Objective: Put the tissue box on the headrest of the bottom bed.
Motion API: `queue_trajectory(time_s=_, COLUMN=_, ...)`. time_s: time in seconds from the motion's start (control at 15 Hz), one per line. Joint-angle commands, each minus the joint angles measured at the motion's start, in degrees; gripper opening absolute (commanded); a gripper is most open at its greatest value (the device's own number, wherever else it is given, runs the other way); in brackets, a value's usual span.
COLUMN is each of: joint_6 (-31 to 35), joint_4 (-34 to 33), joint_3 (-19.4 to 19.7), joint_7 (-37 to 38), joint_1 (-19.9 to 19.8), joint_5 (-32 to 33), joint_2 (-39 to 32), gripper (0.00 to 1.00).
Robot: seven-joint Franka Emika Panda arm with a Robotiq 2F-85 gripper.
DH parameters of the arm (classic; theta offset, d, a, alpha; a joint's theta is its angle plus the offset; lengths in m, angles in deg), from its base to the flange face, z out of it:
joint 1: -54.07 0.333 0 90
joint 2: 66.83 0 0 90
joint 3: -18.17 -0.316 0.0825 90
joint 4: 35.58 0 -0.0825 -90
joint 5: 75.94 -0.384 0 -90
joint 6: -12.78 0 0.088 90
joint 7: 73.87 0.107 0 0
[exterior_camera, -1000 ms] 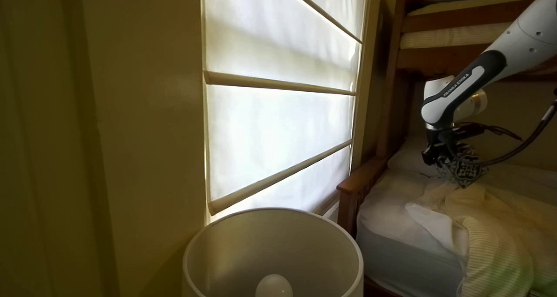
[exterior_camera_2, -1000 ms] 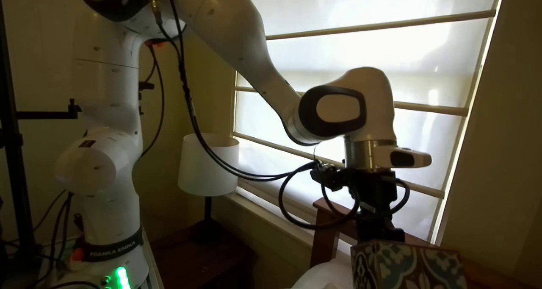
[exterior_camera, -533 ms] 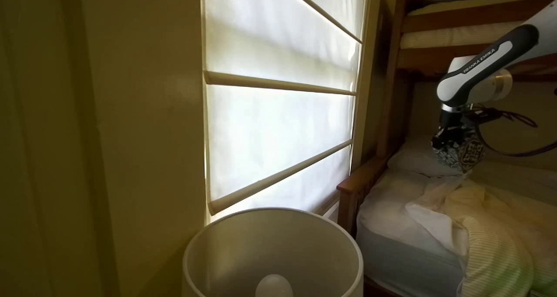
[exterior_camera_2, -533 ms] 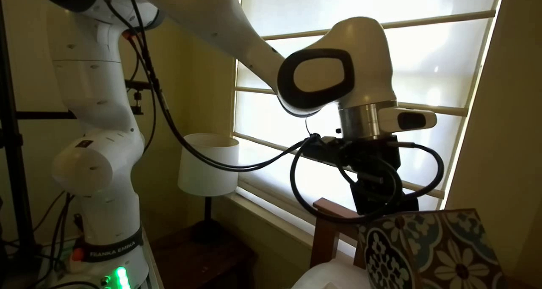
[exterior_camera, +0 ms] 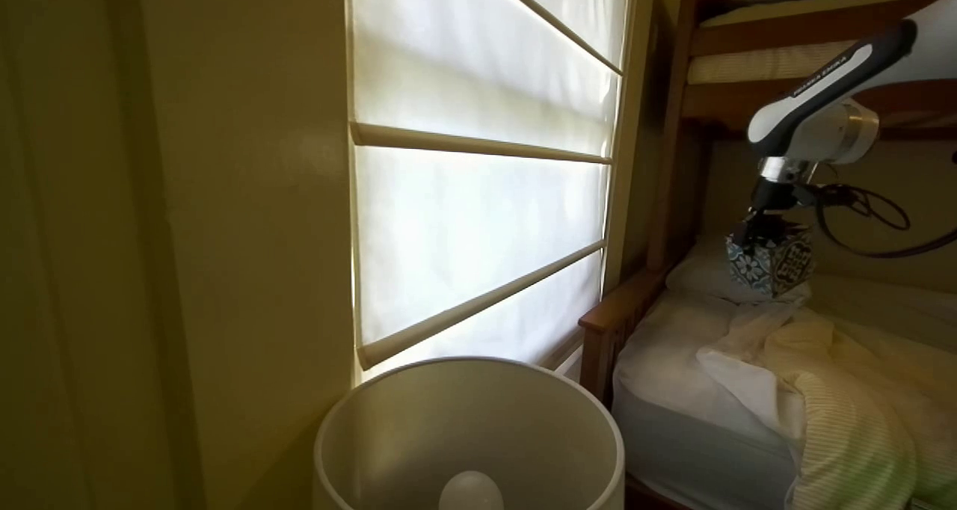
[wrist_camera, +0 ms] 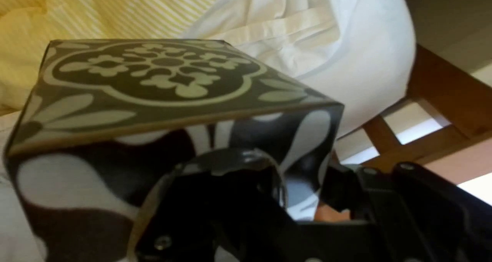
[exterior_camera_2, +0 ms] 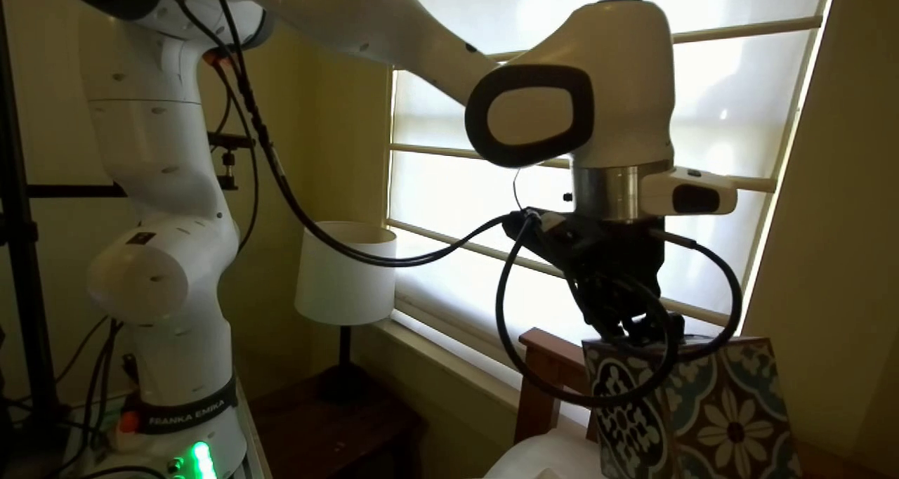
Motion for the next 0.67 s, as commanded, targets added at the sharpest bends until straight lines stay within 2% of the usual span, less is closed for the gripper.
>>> queue_trajectory(time_s=0.0, joint_6=-15.6, joint_4=-10.2, joint_3=2.6, joint_7=-9.2, joint_1=-0.6, joint_5=-8.4, joint_2=-5.4, gripper=0.00)
queue_trajectory(time_s=0.2, joint_6=-29.1, joint_4=-20.2, joint_3=3.3, joint_7=-8.2, joint_1=-2.8, joint_5=-6.3, joint_2=-10.2, gripper=0.00)
queue_trajectory(time_s=0.27, joint_6=-25.7, joint_4=-21.8, joint_3=2.8, joint_7=-1.3, joint_1=-3.3, joint_5=-4.2, joint_2=-11.7, gripper=0.00)
queue_trajectory(time_s=0.33, joint_6=-23.5, joint_4=-14.8, joint_3=1.9, joint_7=-5.9, joint_1=-3.3, joint_5=-5.6, joint_2=-6.8, gripper=0.00)
queue_trajectory(time_s=0.6, joint_6=-23.7, joint_4=-19.9, joint_3=1.4, joint_7=-2.5, joint_1=-4.5, joint_5=-5.3, joint_2=-10.9, gripper=0.00)
